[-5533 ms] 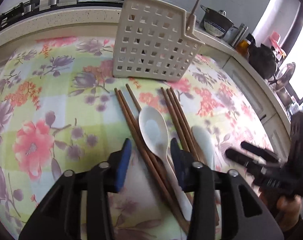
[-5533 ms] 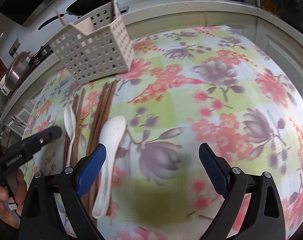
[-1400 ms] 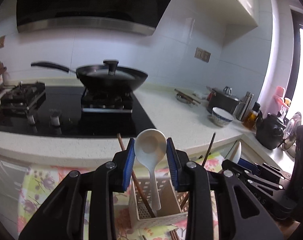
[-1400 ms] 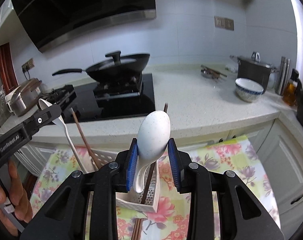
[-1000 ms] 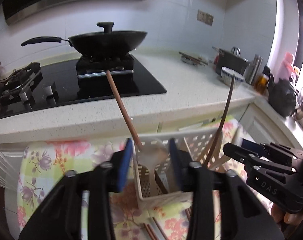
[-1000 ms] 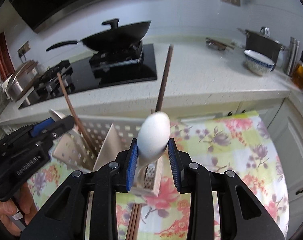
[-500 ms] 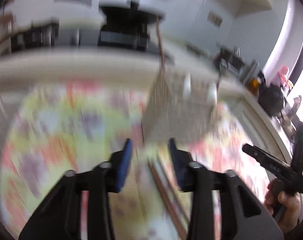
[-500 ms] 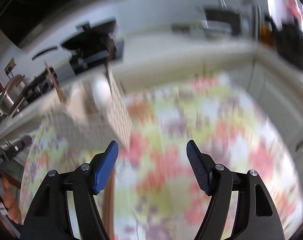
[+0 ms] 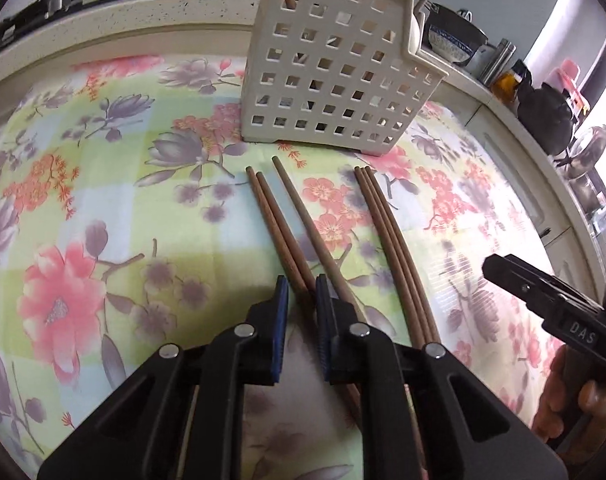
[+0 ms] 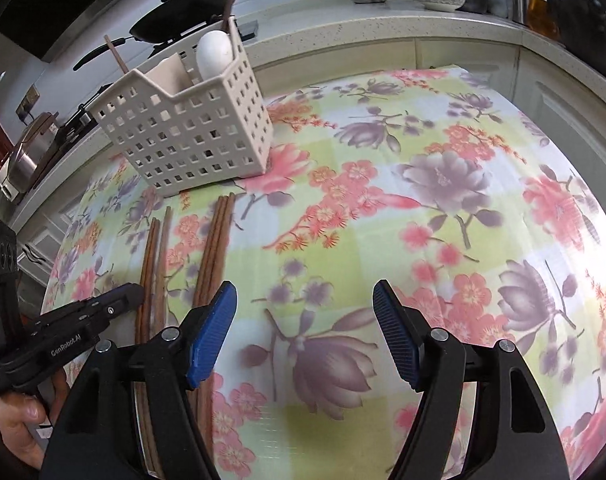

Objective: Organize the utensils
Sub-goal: 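Grasp a wooden chopstick with the left tool while the right tool grasps another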

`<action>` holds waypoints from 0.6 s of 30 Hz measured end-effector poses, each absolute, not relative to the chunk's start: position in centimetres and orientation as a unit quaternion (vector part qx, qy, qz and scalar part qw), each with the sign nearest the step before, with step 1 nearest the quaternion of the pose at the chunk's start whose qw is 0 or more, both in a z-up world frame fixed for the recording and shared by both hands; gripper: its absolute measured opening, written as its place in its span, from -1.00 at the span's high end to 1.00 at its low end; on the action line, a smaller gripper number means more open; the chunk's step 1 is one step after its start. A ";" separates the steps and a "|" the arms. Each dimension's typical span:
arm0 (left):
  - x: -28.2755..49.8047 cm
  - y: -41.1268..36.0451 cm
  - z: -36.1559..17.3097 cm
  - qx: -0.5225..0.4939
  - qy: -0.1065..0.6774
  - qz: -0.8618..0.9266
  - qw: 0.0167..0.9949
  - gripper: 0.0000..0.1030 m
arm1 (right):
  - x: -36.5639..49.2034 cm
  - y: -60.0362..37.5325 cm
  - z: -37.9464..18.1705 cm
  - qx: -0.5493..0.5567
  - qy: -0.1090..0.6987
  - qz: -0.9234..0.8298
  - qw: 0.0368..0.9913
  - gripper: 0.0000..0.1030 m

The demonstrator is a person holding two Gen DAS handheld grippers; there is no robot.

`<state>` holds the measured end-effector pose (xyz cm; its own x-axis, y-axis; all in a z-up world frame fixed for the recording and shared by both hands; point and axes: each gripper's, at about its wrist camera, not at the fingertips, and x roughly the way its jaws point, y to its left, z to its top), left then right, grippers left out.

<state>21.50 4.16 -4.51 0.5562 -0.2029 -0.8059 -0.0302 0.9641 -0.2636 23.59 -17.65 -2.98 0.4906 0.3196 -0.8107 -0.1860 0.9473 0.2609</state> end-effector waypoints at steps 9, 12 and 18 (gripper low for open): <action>22.2 4.3 -4.1 -0.096 0.481 -0.043 0.870 0.75 | 23.4 -18.0 -3.1 0.068 0.486 0.146 0.859 -0.31; 22.1 3.9 -4.1 -0.076 0.484 -0.032 0.871 0.77 | 23.4 -18.0 -3.1 0.067 0.488 0.144 0.858 -0.32; 23.2 2.5 -4.1 -0.031 0.487 -0.015 0.873 0.76 | 23.4 -17.2 -2.9 0.058 0.489 0.148 0.858 -0.32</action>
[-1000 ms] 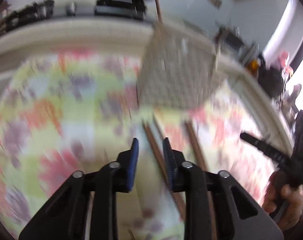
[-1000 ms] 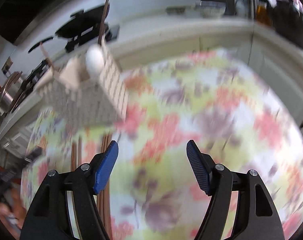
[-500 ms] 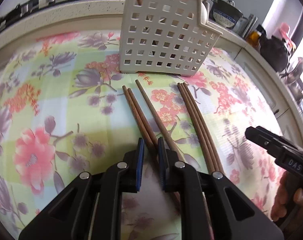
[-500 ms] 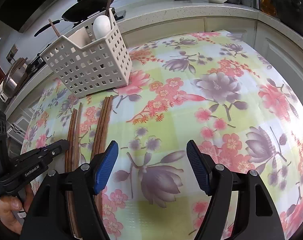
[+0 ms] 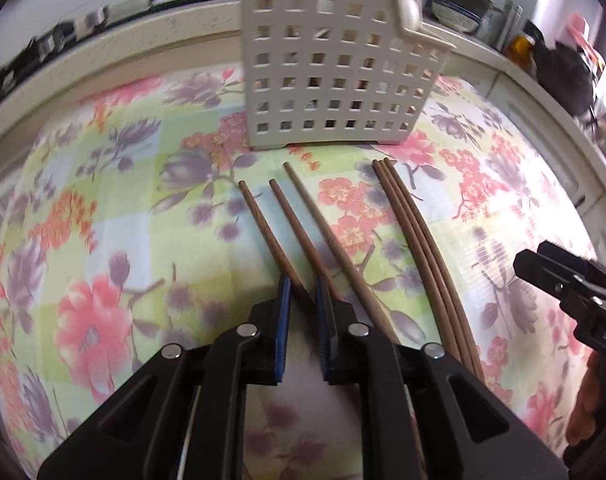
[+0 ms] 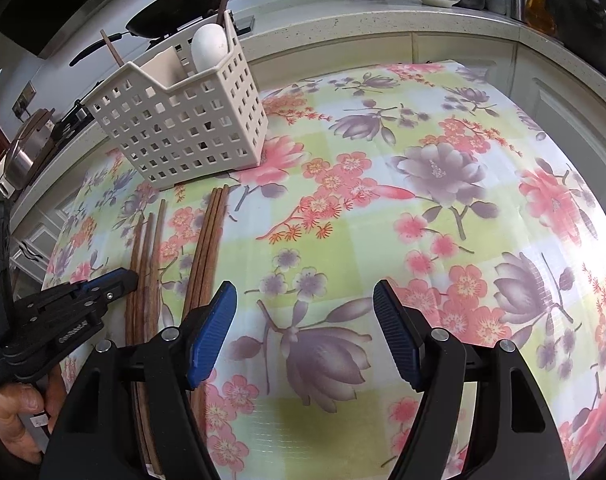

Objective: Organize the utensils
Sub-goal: 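Grasp a wooden chopstick with the left tool while the right tool grasps another, then lift both chopsticks upright and lower them into the white holder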

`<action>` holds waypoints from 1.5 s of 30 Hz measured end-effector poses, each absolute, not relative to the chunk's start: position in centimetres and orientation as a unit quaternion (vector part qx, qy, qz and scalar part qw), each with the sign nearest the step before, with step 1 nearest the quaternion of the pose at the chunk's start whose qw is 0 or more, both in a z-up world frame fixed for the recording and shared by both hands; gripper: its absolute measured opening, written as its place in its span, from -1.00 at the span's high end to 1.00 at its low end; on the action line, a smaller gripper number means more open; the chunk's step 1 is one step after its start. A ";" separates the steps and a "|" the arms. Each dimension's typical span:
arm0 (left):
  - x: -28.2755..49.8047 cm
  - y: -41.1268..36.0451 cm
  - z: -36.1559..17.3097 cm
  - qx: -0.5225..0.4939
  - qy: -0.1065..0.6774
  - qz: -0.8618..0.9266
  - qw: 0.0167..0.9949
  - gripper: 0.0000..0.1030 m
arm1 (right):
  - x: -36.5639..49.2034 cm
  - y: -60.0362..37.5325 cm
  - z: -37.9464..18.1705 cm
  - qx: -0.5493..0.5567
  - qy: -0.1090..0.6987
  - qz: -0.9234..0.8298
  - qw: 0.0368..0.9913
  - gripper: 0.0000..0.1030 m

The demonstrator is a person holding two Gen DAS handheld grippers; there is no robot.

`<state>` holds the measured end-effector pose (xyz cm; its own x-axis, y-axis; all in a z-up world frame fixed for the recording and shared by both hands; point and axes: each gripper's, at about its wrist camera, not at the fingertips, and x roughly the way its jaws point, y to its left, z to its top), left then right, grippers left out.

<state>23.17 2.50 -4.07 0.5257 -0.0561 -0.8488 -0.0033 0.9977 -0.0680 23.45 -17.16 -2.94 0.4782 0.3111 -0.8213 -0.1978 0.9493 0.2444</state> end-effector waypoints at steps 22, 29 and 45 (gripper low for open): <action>19.5 10.2 -4.1 -0.042 0.491 -0.028 0.870 0.64 | 24.8 -10.6 -4.4 -0.018 0.510 0.165 0.844 0.06; 19.7 8.5 -4.1 -0.020 0.491 -0.017 0.871 0.26 | 25.2 -9.3 -4.6 -0.066 0.513 0.152 0.842 0.05; 19.5 8.9 -2.4 -0.038 0.479 -0.014 0.877 0.88 | 24.5 -11.6 -2.9 -0.020 0.496 0.179 0.850 0.87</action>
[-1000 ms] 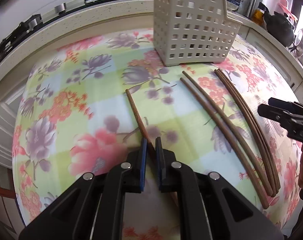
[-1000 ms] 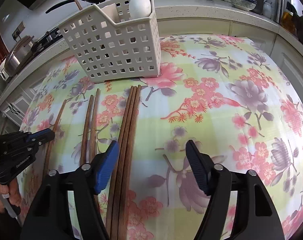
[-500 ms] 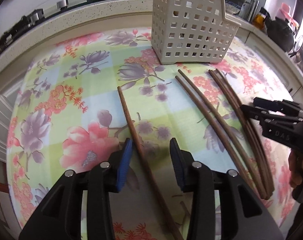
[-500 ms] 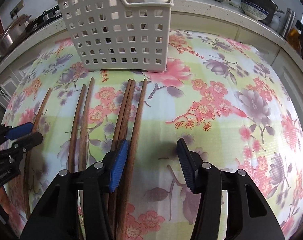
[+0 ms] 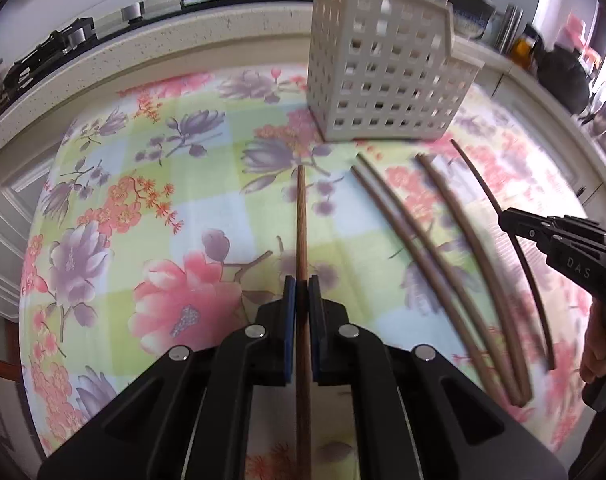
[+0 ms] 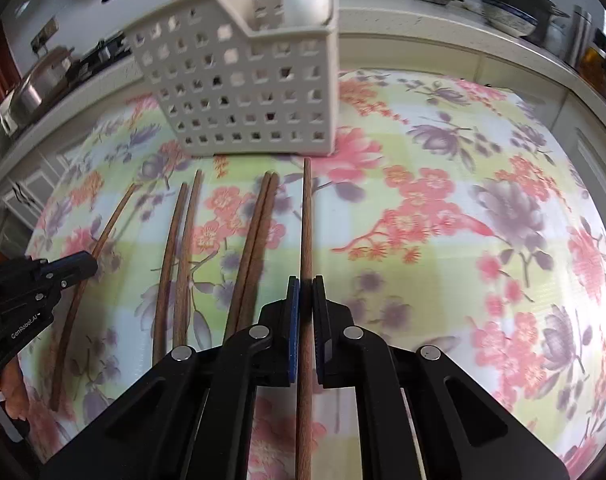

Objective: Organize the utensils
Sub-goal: 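Lift both chopsticks upright and lower them into the white holder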

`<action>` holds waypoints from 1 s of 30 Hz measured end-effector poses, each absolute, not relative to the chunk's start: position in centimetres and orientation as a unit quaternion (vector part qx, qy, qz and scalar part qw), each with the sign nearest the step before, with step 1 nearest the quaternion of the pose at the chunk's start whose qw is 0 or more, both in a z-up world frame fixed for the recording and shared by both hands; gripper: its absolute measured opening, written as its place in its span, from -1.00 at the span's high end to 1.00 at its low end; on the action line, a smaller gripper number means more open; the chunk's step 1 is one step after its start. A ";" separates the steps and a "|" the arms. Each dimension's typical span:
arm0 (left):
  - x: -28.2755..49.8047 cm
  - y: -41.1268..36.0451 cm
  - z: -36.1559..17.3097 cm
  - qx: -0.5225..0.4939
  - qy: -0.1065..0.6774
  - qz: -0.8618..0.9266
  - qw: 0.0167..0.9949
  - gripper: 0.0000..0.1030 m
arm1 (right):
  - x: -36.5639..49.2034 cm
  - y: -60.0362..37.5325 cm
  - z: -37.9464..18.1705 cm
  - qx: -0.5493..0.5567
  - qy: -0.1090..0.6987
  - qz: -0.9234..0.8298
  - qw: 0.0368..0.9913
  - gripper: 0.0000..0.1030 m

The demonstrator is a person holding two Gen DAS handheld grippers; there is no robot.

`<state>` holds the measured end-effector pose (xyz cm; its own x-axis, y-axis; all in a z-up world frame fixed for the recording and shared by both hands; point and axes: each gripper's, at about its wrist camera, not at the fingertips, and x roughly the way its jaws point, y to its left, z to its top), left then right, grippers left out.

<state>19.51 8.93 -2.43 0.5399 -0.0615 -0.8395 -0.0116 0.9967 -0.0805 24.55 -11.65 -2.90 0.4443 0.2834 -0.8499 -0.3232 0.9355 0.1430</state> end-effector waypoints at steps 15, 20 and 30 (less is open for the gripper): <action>14.9 10.5 7.4 -0.089 0.362 -0.025 0.928 0.88 | 20.6 -16.0 7.0 0.020 0.399 0.174 0.900 0.87; 14.1 9.7 9.0 -0.080 0.348 -0.028 0.934 0.88 | 20.0 -16.4 7.6 0.026 0.396 0.174 0.901 0.87; 16.4 9.3 13.9 -0.069 0.307 -0.045 0.948 0.88 | 21.8 -16.7 10.7 0.034 0.373 0.182 0.909 0.87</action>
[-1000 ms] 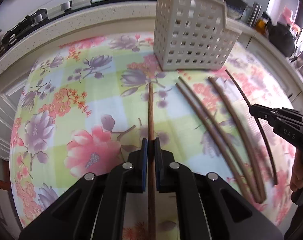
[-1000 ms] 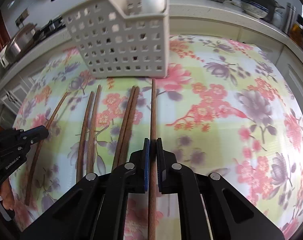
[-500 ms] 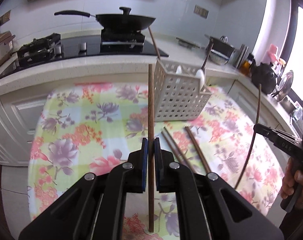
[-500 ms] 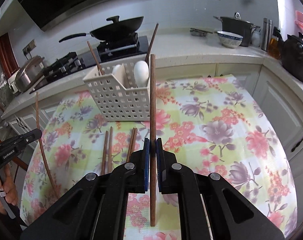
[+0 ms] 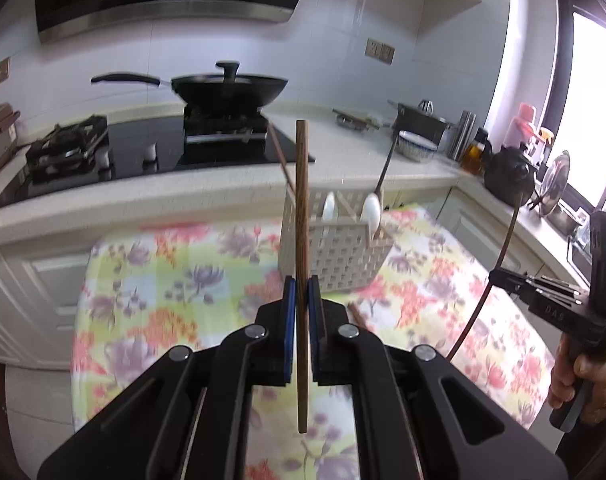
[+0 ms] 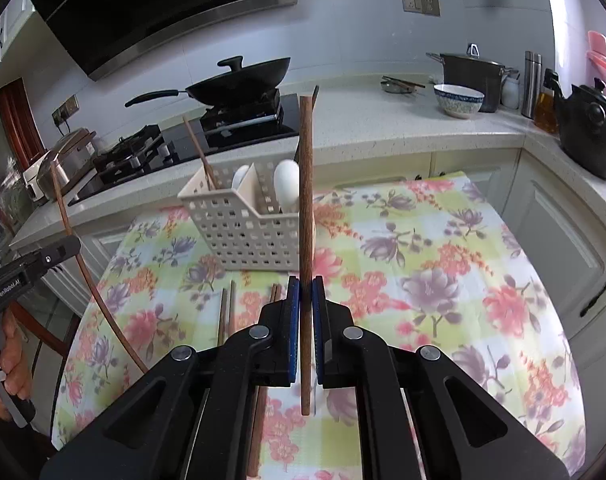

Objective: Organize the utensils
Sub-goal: 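Lift both chopsticks upright and lower them into the white holder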

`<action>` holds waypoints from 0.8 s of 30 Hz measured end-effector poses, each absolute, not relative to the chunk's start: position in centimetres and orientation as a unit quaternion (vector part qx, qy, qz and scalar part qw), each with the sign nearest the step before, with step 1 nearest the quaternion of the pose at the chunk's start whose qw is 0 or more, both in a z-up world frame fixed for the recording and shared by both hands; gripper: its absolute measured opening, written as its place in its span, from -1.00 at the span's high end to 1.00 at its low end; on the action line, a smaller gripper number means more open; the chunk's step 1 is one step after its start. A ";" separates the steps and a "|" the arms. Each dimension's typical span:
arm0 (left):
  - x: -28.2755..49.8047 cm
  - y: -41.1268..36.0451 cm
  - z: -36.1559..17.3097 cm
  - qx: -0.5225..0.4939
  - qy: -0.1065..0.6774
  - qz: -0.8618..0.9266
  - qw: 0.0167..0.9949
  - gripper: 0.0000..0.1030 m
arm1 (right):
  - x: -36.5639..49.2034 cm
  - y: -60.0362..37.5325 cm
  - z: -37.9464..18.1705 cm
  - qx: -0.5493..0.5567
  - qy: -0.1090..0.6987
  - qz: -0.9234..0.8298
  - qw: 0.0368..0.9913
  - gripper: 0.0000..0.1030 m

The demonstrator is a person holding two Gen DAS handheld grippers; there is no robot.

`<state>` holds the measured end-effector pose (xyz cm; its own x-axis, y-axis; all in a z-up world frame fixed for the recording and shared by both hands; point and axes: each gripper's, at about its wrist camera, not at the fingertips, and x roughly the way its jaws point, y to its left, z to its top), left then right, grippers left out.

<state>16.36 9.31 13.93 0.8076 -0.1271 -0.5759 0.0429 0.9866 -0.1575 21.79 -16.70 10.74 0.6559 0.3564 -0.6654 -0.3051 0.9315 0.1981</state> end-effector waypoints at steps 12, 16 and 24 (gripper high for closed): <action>23.5 8.9 23.5 -0.093 0.188 -0.033 0.977 0.88 | 29.7 -14.8 19.8 0.041 0.300 0.196 0.933 0.87; 25.6 8.4 24.6 -0.098 0.163 -0.032 0.981 0.88 | 32.1 -13.8 20.8 0.043 0.284 0.197 0.937 0.87; 29.9 8.4 21.2 -0.113 0.179 -0.010 0.977 0.88 | 35.9 -11.5 17.1 0.043 0.308 0.193 0.931 0.87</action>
<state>29.88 8.36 21.20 0.9360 -0.0599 -0.3469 -0.0206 0.9744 -0.2239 35.86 -11.54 17.08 0.7355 0.3853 -0.5573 -0.3320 0.9220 0.1993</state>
